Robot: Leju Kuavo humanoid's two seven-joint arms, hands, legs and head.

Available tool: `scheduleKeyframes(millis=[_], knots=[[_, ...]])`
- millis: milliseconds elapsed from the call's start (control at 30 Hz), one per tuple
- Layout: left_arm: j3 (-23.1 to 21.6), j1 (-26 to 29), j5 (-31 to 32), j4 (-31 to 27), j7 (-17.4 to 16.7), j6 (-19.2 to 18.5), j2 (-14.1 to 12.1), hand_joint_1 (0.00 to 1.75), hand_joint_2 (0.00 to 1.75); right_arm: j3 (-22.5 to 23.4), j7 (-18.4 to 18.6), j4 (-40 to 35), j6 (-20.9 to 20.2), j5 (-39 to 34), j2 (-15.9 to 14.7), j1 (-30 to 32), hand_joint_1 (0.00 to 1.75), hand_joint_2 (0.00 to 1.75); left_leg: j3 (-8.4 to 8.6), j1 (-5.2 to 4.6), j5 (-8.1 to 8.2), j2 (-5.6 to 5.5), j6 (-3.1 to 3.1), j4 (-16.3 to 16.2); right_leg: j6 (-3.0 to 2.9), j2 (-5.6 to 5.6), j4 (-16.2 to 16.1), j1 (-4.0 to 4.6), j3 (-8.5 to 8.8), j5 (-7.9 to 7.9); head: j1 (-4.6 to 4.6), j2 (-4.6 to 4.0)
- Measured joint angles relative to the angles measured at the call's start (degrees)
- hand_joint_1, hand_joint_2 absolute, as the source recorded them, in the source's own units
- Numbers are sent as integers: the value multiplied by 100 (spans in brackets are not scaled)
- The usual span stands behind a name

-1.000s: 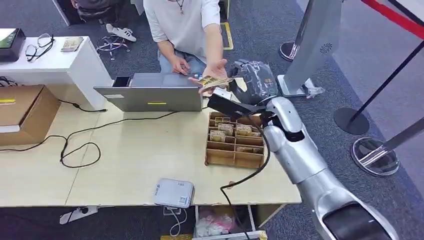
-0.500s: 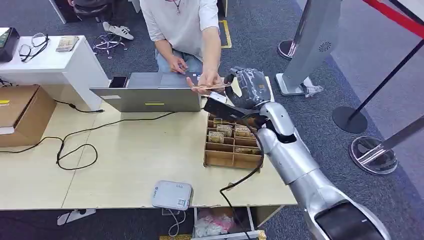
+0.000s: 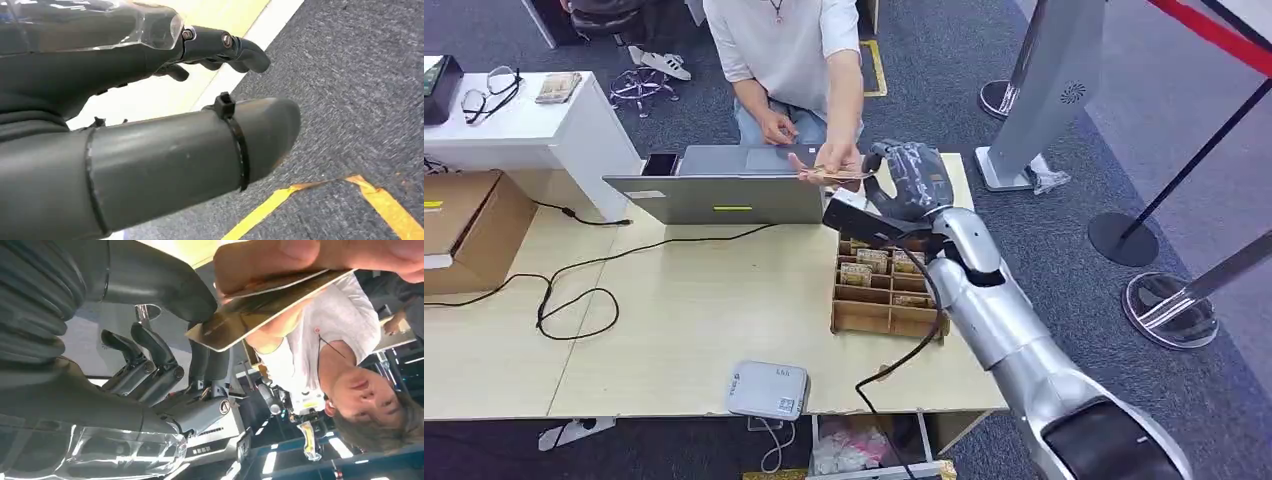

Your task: Pass the card to the sensor for recognition and then transmit it.

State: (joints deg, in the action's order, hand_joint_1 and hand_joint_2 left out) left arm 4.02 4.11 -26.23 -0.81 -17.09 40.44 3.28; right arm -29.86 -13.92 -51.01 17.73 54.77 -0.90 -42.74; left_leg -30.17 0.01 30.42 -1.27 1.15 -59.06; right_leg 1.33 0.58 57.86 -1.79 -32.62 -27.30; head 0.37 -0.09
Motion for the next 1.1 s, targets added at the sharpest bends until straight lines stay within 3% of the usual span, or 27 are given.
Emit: scheduleKeyframes(millis=[200,233,267,300,500,867,1100], knots=[[-186,-67,17,0,-373,0,11,0,0,-2,4,33,-11,44,83,-28,175,175,-2,0,0,0,0,0,0,0,0,0,-1,0,0,0],[-234,-97,35,0,-448,0,48,0,0,-2,2,56,-17,42,113,-57,119,175,-2,0,0,0,0,0,0,0,0,0,-1,0,0,0],[-286,-126,48,0,-514,0,59,0,0,-4,-4,107,-33,44,151,-104,119,175,-2,0,0,0,0,0,0,0,0,0,-1,0,0,0],[-311,-158,48,0,-560,-2,92,0,0,-4,-9,142,-37,42,175,-145,0,175,-1,0,0,0,0,0,0,0,0,0,0,0,-2,0],[-488,-279,-4,0,-726,0,267,0,0,-22,-59,339,-28,2,332,-320,0,175,0,0,-2,1,0,-2,-1,1,1,0,0,2,0,0],[-575,-311,-243,0,-693,-2,370,0,0,-50,-83,505,85,-79,444,-451,0,175,-1,0,-2,-1,0,-2,-2,0,0,1,-1,2,0,0],[-842,-583,-216,0,-966,-20,905,0,0,-112,-175,509,173,-175,505,-460,0,175,-4,-2,-3,-1,1,-12,1,0,-1,-1,0,7,0,0]])
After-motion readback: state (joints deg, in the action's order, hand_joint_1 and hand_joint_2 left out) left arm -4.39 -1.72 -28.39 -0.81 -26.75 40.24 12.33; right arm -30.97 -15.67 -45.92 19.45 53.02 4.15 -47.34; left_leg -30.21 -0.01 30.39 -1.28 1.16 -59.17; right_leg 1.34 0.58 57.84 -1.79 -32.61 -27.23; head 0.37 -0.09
